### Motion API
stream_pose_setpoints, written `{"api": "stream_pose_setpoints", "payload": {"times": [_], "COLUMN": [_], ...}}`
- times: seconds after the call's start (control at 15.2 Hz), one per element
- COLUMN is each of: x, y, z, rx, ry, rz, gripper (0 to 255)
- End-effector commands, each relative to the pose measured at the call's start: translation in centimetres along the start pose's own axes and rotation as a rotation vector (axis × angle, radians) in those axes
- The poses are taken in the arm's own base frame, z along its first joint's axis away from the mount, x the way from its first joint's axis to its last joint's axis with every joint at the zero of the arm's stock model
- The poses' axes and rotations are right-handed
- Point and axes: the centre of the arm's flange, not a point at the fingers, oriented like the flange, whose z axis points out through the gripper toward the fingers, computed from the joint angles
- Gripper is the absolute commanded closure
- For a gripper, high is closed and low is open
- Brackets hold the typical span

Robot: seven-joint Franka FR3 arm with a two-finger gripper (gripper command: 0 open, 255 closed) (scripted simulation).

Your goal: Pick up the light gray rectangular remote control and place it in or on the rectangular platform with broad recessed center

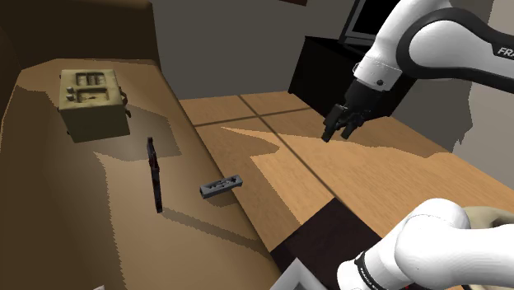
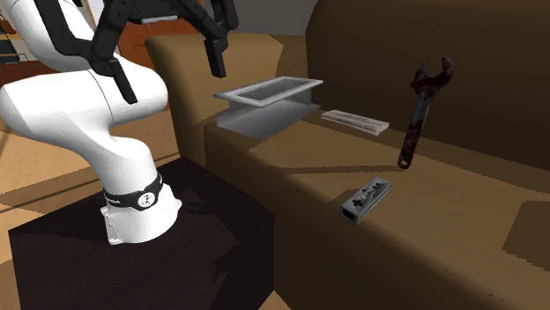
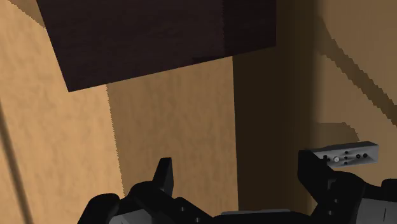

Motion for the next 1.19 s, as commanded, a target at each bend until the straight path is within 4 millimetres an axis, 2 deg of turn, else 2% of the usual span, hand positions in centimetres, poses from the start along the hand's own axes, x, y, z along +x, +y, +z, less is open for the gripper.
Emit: {"api": "stream_pose_setpoints", "payload": {"times": [0.0, 0.26, 0.53, 0.79, 1.12], "x": [0.0, -1.4, -1.7, -1.0, 1.3], "y": [0.0, -4.4, -8.9, -13.4, -18.5], "z": [0.0, 3.0, 6.1, 9.2, 13.2], "rx": [0.000, -0.010, -0.021, -0.031, -0.044], "ry": [0.000, 0.019, 0.038, 0.058, 0.082], "rz": [0.000, 0.218, 0.436, 0.655, 0.928], "gripper": [0, 0, 0, 0, 0]}}
